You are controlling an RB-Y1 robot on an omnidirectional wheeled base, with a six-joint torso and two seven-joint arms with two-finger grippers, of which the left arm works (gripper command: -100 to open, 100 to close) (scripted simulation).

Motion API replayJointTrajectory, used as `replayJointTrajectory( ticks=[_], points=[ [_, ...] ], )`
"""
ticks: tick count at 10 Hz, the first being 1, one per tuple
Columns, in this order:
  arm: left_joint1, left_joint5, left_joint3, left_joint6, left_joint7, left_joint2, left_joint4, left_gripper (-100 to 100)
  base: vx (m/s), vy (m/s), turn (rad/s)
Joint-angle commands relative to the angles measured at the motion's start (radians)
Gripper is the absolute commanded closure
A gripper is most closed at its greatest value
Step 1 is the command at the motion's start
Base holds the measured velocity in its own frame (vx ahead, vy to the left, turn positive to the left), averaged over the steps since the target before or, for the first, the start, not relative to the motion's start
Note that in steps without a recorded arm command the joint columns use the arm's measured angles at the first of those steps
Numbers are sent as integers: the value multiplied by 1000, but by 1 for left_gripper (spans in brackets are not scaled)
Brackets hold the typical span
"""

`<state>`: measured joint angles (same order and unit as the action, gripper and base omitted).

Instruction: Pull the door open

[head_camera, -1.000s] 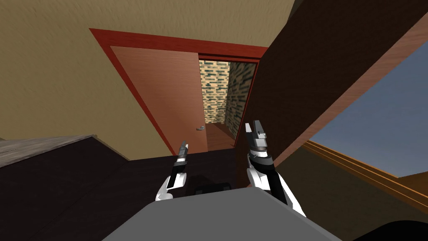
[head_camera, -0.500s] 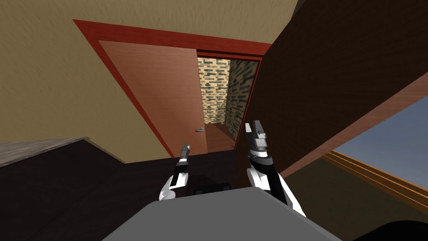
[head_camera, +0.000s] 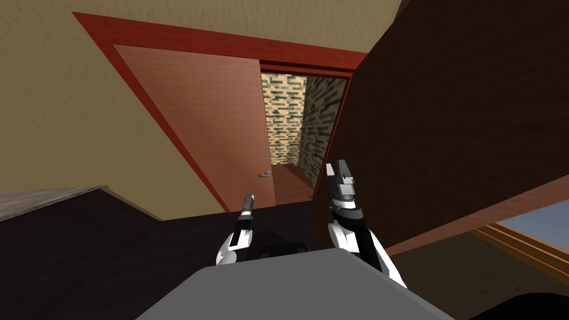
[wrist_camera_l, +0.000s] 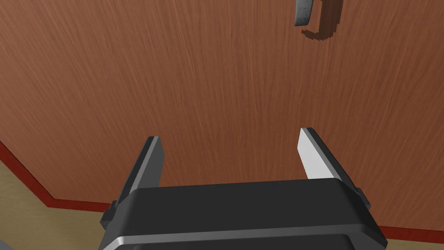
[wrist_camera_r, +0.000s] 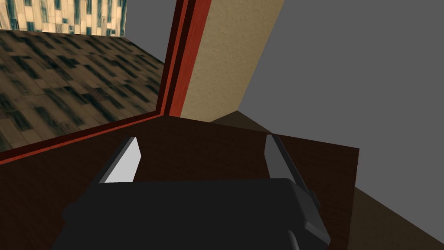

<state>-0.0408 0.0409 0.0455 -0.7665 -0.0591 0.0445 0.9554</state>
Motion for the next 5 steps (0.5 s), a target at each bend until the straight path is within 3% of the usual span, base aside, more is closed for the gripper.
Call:
replayJointTrajectory(
  ticks=[1, 5],
  points=[
    [-15, 2, 1, -3, -1, -4, -39, -100, 96, -4, -2],
    [-52, 6, 3, -12, -6, -19, -126, -100, 97, -8, -1]
  ],
)
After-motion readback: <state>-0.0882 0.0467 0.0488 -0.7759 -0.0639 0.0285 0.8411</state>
